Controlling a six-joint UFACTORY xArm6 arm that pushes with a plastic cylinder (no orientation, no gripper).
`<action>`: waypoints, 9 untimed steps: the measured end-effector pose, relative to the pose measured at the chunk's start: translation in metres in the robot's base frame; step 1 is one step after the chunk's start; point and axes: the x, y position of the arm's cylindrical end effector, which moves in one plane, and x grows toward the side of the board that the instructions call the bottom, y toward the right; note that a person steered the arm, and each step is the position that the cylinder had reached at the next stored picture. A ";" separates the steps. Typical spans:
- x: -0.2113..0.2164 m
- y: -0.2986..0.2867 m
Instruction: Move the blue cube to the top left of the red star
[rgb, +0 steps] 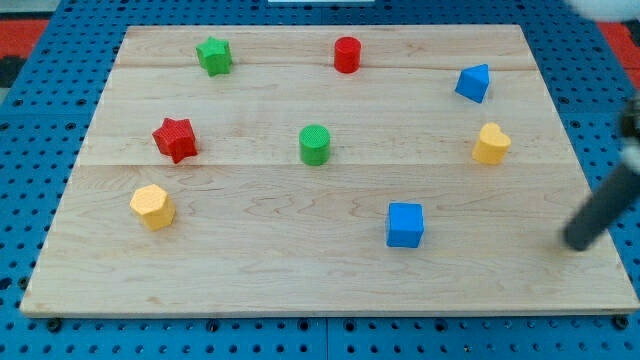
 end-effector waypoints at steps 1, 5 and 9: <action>-0.004 -0.098; -0.060 -0.237; -0.130 -0.285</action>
